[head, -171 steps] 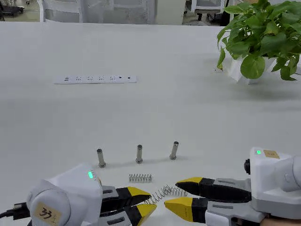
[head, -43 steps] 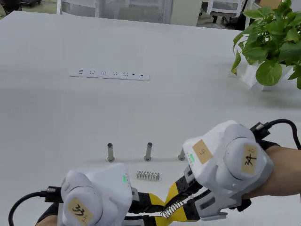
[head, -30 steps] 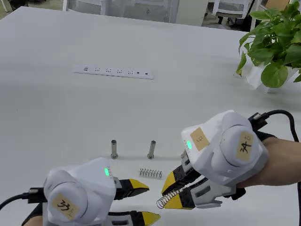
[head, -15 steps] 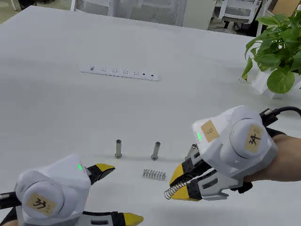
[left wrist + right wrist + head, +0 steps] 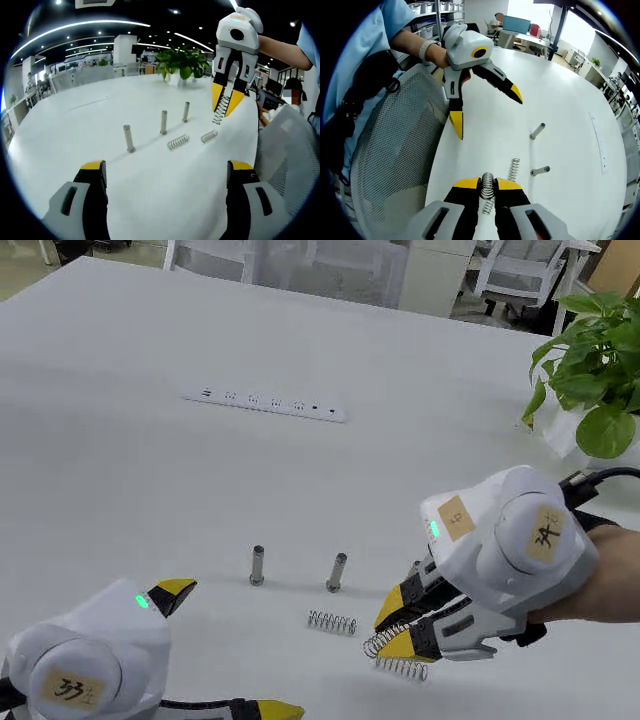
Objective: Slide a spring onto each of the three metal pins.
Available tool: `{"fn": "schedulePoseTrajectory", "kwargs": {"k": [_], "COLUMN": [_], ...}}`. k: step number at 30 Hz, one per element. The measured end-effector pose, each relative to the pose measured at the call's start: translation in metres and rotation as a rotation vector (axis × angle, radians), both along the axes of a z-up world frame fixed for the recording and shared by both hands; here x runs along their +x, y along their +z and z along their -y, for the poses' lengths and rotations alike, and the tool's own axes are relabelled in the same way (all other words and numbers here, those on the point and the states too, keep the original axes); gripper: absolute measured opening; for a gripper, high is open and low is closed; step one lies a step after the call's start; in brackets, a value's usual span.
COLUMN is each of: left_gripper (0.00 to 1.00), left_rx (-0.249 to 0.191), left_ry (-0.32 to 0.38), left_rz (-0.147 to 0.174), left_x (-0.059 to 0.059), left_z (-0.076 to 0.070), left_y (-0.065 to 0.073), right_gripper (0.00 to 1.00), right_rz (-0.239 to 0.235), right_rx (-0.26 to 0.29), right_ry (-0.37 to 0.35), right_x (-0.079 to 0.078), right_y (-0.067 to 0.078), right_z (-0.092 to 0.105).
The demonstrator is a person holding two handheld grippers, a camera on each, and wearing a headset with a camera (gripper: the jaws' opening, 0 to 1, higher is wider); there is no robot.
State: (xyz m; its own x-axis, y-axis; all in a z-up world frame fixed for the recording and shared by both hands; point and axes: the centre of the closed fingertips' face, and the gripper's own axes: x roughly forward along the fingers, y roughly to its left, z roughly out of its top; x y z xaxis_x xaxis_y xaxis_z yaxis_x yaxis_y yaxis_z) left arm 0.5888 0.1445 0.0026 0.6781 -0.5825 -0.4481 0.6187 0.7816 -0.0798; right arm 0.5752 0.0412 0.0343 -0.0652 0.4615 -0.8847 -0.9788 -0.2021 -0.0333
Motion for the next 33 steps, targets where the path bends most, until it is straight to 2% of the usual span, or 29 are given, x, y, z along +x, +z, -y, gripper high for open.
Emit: {"fn": "schedulePoseTrajectory", "kwargs": {"k": [7, 12, 21, 24, 27, 31, 33], "left_gripper": [0.99, 0.99, 0.98, 0.98, 0.98, 0.99, 0.99], "left_rx": [-0.01, -0.001, -0.005, 0.014, 0.005, 0.003, 0.006], "left_ry": [0.035, 0.038, 0.054, 0.048, 0.053, 0.064, 0.064], "left_rz": [0.008, 0.011, 0.005, 0.012, 0.01, 0.012, 0.015], "left_x": [-0.001, -0.002, -0.003, -0.003, -0.002, 0.0, 0.0], "left_z": [-0.005, -0.006, -0.011, -0.012, -0.012, -0.014, -0.014], "left_y": [0.001, -0.001, -0.003, -0.003, -0.003, -0.002, -0.003], "right_gripper": [0.07, 0.07, 0.07, 0.07, 0.07, 0.07, 0.07], "right_rz": [0.004, 0.025, 0.084, 0.117, 0.12, 0.141, 0.158], "right_rx": [-0.033, -0.061, -0.078, -0.1, -0.103, -0.129, -0.152], "right_ry": [0.045, 0.092, 0.158, 0.202, 0.214, 0.258, 0.271], "right_x": [0.006, 0.015, 0.041, 0.052, 0.058, 0.066, 0.078], "right_y": [-0.001, -0.001, 0.008, 0.012, 0.014, 0.014, 0.013], "right_z": [-0.01, -0.02, -0.051, -0.063, -0.074, -0.084, -0.09]}}
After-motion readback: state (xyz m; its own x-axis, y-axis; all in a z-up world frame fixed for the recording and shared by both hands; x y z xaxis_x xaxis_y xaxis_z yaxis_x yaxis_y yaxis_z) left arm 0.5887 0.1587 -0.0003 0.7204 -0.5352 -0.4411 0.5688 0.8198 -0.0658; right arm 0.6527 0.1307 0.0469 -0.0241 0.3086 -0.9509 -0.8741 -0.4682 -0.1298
